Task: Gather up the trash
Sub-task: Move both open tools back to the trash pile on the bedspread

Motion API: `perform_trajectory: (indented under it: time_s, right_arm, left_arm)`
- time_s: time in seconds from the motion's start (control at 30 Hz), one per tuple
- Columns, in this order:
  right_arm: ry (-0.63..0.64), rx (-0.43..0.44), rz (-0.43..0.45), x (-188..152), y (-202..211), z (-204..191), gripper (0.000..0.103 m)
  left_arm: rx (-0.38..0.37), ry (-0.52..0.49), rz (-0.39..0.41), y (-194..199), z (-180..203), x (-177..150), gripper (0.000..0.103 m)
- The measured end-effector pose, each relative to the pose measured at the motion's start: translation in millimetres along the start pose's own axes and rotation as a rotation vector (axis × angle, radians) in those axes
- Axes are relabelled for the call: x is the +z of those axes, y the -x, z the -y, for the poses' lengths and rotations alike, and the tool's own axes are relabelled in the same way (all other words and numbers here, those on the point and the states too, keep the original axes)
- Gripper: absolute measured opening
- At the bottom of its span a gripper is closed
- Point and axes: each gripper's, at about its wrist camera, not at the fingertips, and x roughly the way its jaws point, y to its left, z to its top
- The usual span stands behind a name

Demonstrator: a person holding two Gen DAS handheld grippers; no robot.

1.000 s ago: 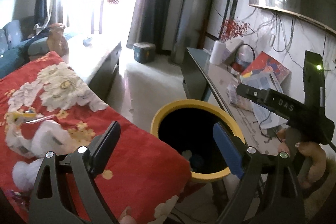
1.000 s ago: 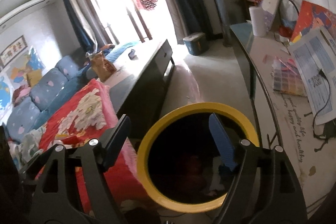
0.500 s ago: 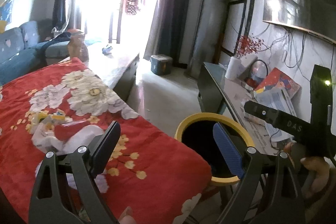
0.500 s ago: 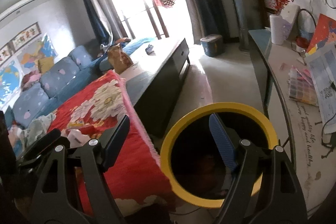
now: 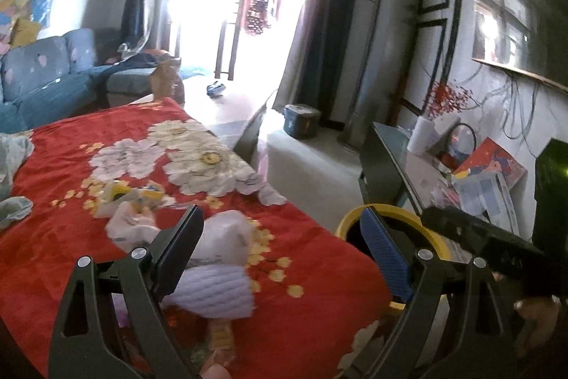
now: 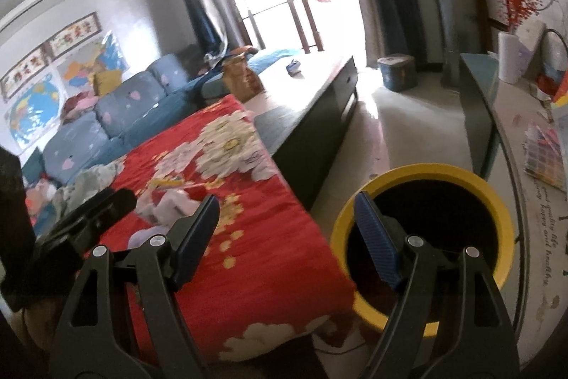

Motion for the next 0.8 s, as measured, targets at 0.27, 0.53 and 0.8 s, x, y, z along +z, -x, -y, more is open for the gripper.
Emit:
perform_trajectory:
  time_s: [0.27,0.53,0.8]
  right_arm:
    - [0.082,0.062,-0.051,-12,-8,-43,0.070]
    - [0.155,0.116,-0.097,-20,-15,-80,0.070]
    - [0.203,0.155,-0.123,-28,-23,-113,0.070]
  left_arm:
    - [0.061,0.049,0.028,17,-41,9,0.087]
    - [0.103,0.080,0.044,33,-81,19,0.087]
    - [0.148,0.091,0.055,50,-113,21,0.087]
